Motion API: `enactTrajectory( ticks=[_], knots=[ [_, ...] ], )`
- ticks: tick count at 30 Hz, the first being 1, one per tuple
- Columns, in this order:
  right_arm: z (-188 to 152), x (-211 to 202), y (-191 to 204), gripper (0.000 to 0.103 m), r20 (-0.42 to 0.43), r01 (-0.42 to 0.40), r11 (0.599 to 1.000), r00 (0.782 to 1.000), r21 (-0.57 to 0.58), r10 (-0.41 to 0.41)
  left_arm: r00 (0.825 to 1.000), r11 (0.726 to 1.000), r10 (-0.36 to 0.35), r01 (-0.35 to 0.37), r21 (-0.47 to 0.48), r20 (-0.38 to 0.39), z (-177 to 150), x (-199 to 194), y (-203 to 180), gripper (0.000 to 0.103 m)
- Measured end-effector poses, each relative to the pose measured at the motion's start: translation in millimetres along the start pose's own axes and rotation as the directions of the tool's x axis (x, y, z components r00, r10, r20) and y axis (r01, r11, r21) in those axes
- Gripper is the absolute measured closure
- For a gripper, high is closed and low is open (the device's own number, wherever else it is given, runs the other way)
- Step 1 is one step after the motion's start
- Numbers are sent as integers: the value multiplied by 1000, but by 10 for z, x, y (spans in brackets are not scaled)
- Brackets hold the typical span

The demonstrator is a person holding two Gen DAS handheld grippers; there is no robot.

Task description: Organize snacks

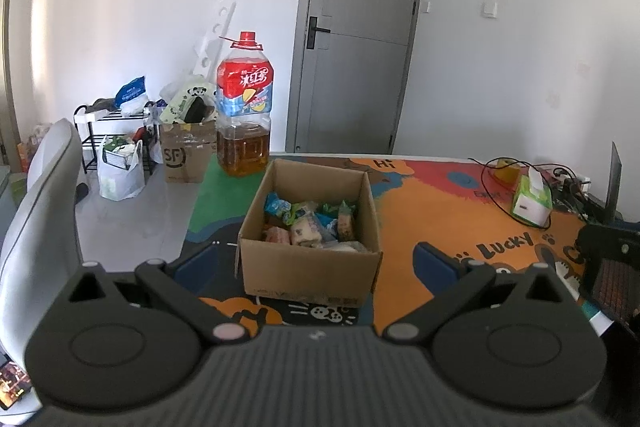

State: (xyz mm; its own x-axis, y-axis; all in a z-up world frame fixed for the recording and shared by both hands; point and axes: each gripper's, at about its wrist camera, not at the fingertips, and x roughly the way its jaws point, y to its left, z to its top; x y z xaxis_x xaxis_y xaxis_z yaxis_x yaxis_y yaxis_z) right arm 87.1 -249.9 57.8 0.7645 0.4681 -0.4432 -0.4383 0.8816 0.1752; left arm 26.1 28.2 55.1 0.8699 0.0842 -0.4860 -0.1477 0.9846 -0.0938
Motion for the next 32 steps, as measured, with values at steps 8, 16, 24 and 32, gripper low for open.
enactTrajectory(
  ticks=[8, 16, 24, 32],
  knots=[
    [8, -1, 1, 0, 0, 0, 1000, 1000, -6, 0, 1000, 1000, 1, -1, -6, 1, 13, -10, 15, 0],
    [5, 7, 11, 0, 0, 2, 1000, 1000, -8, -2, 1000, 1000, 2, -2, -5, 2, 23, -9, 24, 0],
    [-5, -1, 8, 0, -4, 4, 1000, 1000, -4, -4, 1000, 1000, -5, 5, 4, -1, 17, -10, 10, 0],
    [-7, 1, 9, 0, -5, 5, 1000, 1000, -3, -5, 1000, 1000, -12, 12, 13, -8, 11, 13, -8, 0]
  ],
)
